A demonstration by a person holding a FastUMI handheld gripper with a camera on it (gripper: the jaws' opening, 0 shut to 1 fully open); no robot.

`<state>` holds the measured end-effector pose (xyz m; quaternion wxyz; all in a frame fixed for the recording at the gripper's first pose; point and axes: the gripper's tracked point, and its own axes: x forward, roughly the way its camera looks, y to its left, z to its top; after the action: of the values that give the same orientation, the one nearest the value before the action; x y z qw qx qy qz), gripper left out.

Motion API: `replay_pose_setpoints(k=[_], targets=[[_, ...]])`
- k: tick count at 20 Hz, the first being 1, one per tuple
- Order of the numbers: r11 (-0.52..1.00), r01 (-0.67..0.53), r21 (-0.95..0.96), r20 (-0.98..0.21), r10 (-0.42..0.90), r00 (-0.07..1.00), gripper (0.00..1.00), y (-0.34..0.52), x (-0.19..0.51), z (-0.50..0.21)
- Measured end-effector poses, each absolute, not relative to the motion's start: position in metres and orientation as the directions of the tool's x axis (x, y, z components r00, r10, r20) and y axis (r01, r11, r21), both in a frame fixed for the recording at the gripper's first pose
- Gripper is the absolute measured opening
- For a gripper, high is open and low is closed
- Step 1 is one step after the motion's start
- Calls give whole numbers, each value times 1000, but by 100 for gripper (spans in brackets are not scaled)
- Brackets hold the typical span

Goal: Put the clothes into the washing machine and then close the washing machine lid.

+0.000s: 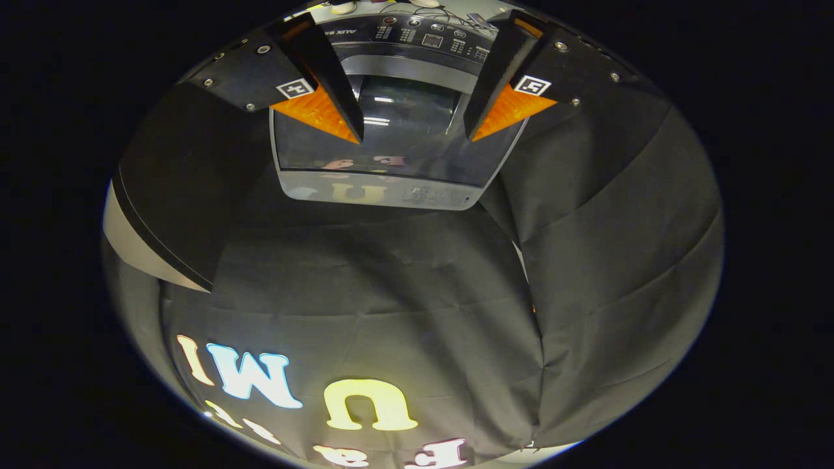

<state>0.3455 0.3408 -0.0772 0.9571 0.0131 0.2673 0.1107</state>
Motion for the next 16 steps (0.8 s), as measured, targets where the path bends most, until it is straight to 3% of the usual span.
replay_pose_setpoints(k=[9,16], targets=[[960,-264,91,-399,278,874,95,348,310,-38],[954,-299,37,-300,296,907,95,303,270,9]])
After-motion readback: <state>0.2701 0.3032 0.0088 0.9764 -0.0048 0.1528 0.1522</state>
